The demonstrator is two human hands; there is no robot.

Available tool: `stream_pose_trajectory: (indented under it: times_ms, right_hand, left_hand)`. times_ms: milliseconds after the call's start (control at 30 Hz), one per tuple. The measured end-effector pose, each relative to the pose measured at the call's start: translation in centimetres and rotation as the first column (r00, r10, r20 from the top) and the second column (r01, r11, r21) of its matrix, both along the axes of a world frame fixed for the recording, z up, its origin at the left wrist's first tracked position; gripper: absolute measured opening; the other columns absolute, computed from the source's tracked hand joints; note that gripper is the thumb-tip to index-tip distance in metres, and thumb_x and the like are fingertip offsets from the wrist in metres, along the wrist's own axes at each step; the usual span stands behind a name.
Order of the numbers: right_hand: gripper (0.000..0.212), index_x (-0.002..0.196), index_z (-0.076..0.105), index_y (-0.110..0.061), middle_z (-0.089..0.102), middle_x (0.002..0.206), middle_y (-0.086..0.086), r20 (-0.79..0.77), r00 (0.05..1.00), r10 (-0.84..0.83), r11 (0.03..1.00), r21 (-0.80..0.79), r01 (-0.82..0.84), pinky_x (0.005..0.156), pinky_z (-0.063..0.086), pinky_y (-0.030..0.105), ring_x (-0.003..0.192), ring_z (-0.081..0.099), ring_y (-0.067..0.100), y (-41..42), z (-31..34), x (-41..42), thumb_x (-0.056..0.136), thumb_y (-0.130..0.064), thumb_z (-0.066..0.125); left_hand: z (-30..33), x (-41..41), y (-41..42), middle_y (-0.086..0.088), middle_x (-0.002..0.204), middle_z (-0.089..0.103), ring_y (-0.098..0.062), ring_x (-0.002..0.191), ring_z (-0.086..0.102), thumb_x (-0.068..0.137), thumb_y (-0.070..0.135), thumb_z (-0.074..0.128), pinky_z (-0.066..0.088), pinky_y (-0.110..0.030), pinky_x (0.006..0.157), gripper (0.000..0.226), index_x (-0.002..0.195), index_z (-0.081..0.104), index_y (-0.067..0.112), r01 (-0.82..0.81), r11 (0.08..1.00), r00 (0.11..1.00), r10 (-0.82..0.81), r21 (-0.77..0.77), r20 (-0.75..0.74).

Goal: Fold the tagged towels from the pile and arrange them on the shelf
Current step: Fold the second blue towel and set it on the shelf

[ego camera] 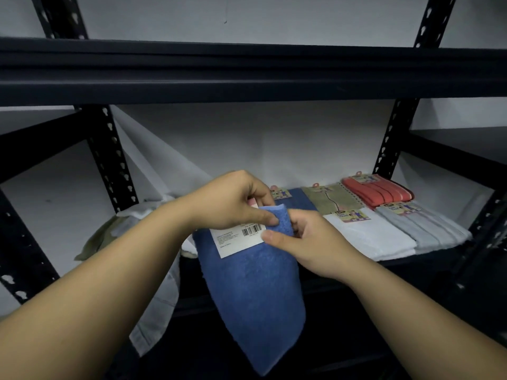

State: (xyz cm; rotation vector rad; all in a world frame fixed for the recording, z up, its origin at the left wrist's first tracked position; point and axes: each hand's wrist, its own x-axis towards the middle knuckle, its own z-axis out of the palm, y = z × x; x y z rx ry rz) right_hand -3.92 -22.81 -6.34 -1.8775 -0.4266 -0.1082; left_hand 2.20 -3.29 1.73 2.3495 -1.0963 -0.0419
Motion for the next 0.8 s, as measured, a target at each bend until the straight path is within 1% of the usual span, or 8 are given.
stream_pose_trajectory:
  times_ms: [67,133,167,333,500,633,733,800]
  right_hand:
    - [0.003,0.096,0.078,-0.023,0.079,0.091,-0.004,0.006,0.999,-0.047,0.999,0.005,0.047,0.077,0.056,0.033,0.086,0.073,0.009,-0.2,-0.6,0.3,0.095,-0.025,0.076]
    - [0.01,0.098,0.078,-0.012,0.08,0.096,0.006,-0.033,0.998,-0.052,0.998,0.019,0.052,0.082,0.059,0.046,0.093,0.077,0.025,-0.5,-1.5,0.5,0.095,-0.021,0.075]
    - [0.012,0.101,0.077,-0.007,0.08,0.1,0.009,-0.073,0.997,-0.036,0.999,0.038,0.039,0.086,0.059,0.047,0.098,0.077,0.029,-0.8,-2.1,0.5,0.095,-0.017,0.075]
    - [0.019,0.103,0.077,-0.003,0.08,0.107,0.008,-0.225,0.974,0.019,0.999,-0.042,-0.029,0.096,0.058,0.054,0.104,0.075,0.025,-2.5,-7.3,0.4,0.088,-0.014,0.081]
    - [0.025,0.1,0.078,0.0,0.08,0.105,0.013,-0.385,0.922,0.043,0.984,-0.142,-0.106,0.096,0.056,0.056,0.099,0.075,0.023,-4.8,-11.4,-0.5,0.084,-0.018,0.085]
    - [0.025,0.102,0.077,0.001,0.078,0.108,0.018,-0.453,0.888,0.083,0.98,-0.123,-0.155,0.094,0.056,0.05,0.097,0.072,0.021,-6.4,-11.6,-0.8,0.083,-0.014,0.085]
    - [0.031,0.106,0.074,0.002,0.077,0.112,0.02,-0.48,0.874,0.082,0.984,-0.098,-0.147,0.098,0.054,0.05,0.102,0.071,0.024,-7.9,-10.2,-0.5,0.084,-0.019,0.082]
    - [0.036,0.109,0.068,0.006,0.076,0.113,0.021,-0.49,0.87,0.054,0.994,-0.058,-0.095,0.103,0.051,0.054,0.101,0.071,0.025,-9.0,-9.3,0.0,0.086,-0.02,0.079]
  left_hand:
    - [0.1,0.1,0.0,0.011,0.069,0.07,0.001,0.06,0.058,0.086,0.033,0.083,0.041,-0.015,0.054,0.009,0.089,0.08,0.025,0.016,1.0,1.0,-0.016,0.009,-0.003]
    - [0.2,0.4,0.2,0.01,0.073,0.072,0.001,0.063,0.06,0.087,0.033,0.082,0.043,-0.015,0.056,0.008,0.09,0.079,0.026,0.009,1.0,1.0,-0.01,0.021,0.007]
    - [0.2,0.5,0.3,0.011,0.073,0.072,0.001,0.063,0.061,0.086,0.033,0.082,0.044,-0.015,0.056,0.008,0.089,0.079,0.026,-0.004,1.0,1.0,0.004,0.022,0.01]
    - [0.6,1.1,1.0,0.009,0.076,0.071,0.0,0.065,0.06,0.085,0.037,0.082,0.045,-0.018,0.058,0.013,0.088,0.077,0.026,-0.104,0.994,0.993,0.106,-0.039,0.059]
    - [1.3,1.9,2.2,0.006,0.081,0.073,-0.005,0.072,0.066,0.089,0.036,0.079,0.046,-0.016,0.059,0.011,0.091,0.076,0.026,-0.21,0.974,0.969,0.219,-0.086,0.113]
    - [0.8,3.6,3.6,0.007,0.073,0.066,0.003,0.058,0.056,0.091,0.035,0.077,0.04,-0.011,0.051,0.017,0.089,0.073,0.019,-0.302,0.939,0.946,0.316,-0.165,0.068]
    - [-0.3,5.0,5.1,0.008,0.068,0.061,0.004,0.051,0.053,0.093,0.036,0.074,0.043,-0.022,0.053,0.022,0.085,0.067,0.016,-0.4,0.901,0.911,0.411,-0.168,0.035]
    - [-1.4,5.6,6.4,0.005,0.067,0.062,-0.003,0.051,0.055,0.094,0.035,0.072,0.042,-0.026,0.051,0.023,0.083,0.064,0.016,-0.482,0.859,0.872,0.49,-0.17,0.004]
